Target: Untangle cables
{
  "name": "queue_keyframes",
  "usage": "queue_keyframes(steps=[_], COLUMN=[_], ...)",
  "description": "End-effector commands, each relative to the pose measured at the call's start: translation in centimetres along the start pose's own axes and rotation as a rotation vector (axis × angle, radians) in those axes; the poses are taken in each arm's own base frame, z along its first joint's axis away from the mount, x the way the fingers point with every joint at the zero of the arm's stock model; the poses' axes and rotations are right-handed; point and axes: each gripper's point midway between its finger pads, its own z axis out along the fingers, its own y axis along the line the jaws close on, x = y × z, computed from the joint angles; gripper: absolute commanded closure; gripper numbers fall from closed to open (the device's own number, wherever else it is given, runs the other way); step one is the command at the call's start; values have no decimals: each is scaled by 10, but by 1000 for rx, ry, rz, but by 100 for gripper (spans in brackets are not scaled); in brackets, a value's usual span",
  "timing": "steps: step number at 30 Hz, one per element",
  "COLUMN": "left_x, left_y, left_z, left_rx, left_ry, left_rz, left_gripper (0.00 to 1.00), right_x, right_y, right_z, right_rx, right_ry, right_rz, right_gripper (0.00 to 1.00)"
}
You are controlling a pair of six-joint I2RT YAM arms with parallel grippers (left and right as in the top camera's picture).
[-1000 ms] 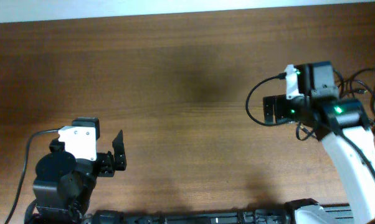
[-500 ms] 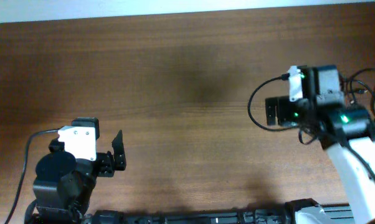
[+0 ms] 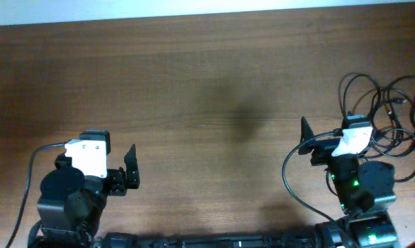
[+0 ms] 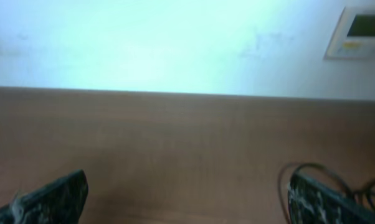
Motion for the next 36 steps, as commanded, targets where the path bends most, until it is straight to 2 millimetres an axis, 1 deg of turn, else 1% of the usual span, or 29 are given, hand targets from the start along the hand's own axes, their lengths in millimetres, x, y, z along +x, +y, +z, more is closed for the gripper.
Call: queue_keyframes(steps=[1,5,9,12,16,18,19,20,21,23,25,26,29,32,34,36], left_x=[0,0,0,0,0,0,0,0,0,0,0,0,0,0,0,0], left_y=[2,2,2,2,2,2,2,2,2,2,2,2,2,2,2,2], left_z=[0,0,0,0,0,0,0,0,0,0,0,0,0,0,0,0], left_rx=[-9,-9,-9,-9,-9,-9,-9,-9,-9,-9,-9,-9,-9,-9,-9,-9], left_ry=[-1,-1,-1,-1,-1,-1,-1,-1,-1,-1,-1,-1,-1,-1,-1,-1], left_rz=[14,14,14,14,14,14,14,14,14,14,14,14,14,14,14,14], left_gripper=[1,1,1,1,1,1,1,1,1,1,1,1,1,1,1,1], right_x=[15,19,22,18,21,16,14,16,24,51,87,95,93,93,93,93], right_y=[0,0,-3,-9,-10,-11,-11,-11,-11,-10,-4,-1,-4,-16,-21,-20], right_z=[3,1,-4,-8,-14,-18,-21,-20,-17,-8,-2,-2,-2,-2,-2,-2], right_rx=[-3,-3,15,44,51,61,74,79,80,64,20,0,11,62,82,75], right_ry=[-59,-163,-198,-279,-356,-380,-392,-384,-347,-234,-87,-57,-62,-59,-57,-58], right_rz=[-5,-2,1,8,14,-30,-89,-119,-127,-135,-145,-148,-147,-141,-138,-139], right_gripper=[1,1,1,1,1,1,1,2,1,2,1,1,1,1,2,1])
